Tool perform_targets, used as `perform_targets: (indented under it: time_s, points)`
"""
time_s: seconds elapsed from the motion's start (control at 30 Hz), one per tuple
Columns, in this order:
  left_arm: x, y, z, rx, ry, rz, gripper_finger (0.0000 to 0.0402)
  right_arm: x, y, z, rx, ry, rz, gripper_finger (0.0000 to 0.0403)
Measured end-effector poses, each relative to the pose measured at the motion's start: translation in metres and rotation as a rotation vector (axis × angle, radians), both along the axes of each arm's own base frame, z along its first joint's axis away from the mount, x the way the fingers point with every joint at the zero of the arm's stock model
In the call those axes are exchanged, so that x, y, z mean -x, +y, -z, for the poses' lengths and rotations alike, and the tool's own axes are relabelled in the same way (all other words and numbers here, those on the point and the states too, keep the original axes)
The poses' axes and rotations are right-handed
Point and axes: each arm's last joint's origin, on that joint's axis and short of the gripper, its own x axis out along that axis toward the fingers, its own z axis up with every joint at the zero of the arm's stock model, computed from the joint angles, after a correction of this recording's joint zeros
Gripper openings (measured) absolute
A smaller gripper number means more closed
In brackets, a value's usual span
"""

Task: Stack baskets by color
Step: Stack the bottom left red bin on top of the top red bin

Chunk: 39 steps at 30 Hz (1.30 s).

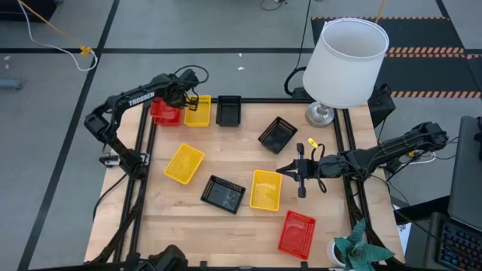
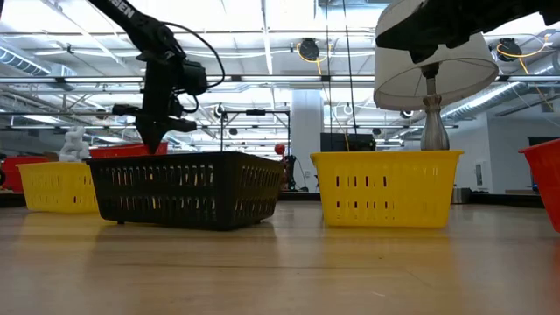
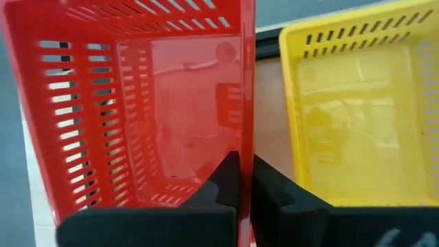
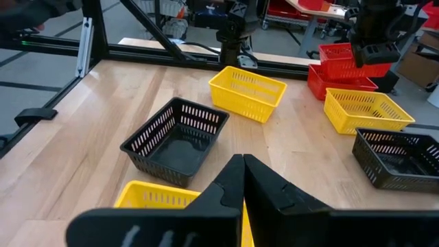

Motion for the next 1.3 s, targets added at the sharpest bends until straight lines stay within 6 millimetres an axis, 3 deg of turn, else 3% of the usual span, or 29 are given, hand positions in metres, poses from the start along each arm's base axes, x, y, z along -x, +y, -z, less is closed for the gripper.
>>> perform_targets:
  time_s: [0.2,0.8,1.3]
  points:
    - [0.001,0.001,0.000,-0.001,-0.003,-0.012,0.0042,0.000,0.000,0.000,0.000,0.000,0.000,0.0000]
    - [0.012,0.008,0.001,0.006,0.004,-0.027,0.0047,0.000,0.000,0.000,-0.001,0.000,0.000,0.0000]
    - [0.023,0.009,0.034,0.005,-0.001,-0.034,0.0047,0.000,0.000,0.000,0.002,-0.003,0.000,0.0000]
